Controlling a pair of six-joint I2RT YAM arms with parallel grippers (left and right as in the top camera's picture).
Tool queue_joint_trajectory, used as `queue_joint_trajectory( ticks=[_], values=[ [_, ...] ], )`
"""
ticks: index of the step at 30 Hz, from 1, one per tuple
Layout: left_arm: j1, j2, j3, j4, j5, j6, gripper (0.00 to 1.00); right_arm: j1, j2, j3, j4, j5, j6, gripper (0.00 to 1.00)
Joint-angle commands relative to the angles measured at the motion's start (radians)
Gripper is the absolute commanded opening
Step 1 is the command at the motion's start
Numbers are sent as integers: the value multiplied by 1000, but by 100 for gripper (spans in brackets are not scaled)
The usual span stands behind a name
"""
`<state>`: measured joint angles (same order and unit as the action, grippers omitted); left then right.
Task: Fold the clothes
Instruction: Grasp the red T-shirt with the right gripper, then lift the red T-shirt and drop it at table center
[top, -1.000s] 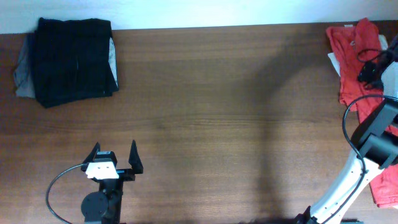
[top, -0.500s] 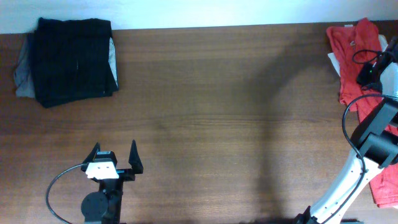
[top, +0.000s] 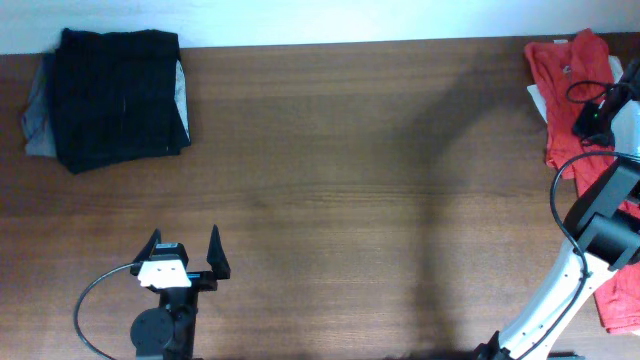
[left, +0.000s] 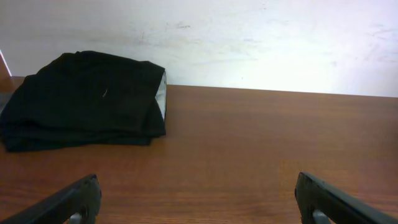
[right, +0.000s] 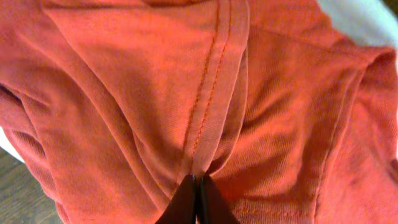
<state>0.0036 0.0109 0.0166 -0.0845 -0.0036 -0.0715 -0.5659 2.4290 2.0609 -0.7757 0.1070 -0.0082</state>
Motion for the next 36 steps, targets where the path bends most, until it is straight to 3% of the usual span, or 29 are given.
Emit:
queue_joint_trajectory(
  ticks=[1, 7, 12, 16, 21, 26, 27, 28, 29, 36],
  values=[
    [6, -5, -8, 2, 11, 9, 99, 4, 5, 86, -60, -4, 2, 4],
    [6, -6, -8, 2, 10, 9, 99, 38, -158, 435, -316, -122, 46, 4],
    [6, -6, -8, 2, 10, 9, 99, 194, -336, 502, -346, -291, 95, 4],
    [6, -6, -8, 2, 10, 9, 99, 541, -425, 502, -338, -321, 95, 4],
    [6, -6, -8, 2, 10, 9, 99, 1043, -383, 501, -316, -320, 95, 4],
    [6, -6, -8, 2, 10, 9, 99, 1328, -343, 501, -312, -316, 96, 5],
    [6, -6, -8, 2, 10, 9, 99, 1368, -341, 501, -314, -291, 96, 25],
    [6, -6, -8, 2, 11, 9, 99, 1388, -341, 501, -315, -274, 95, 77],
    [6, -6, -8, 2, 10, 9, 99, 1398, -341, 501, -319, -264, 95, 98],
    [6, -6, -8, 2, 11, 9, 99, 1278, -399, 502, -587, -140, 148, 98]
  ],
)
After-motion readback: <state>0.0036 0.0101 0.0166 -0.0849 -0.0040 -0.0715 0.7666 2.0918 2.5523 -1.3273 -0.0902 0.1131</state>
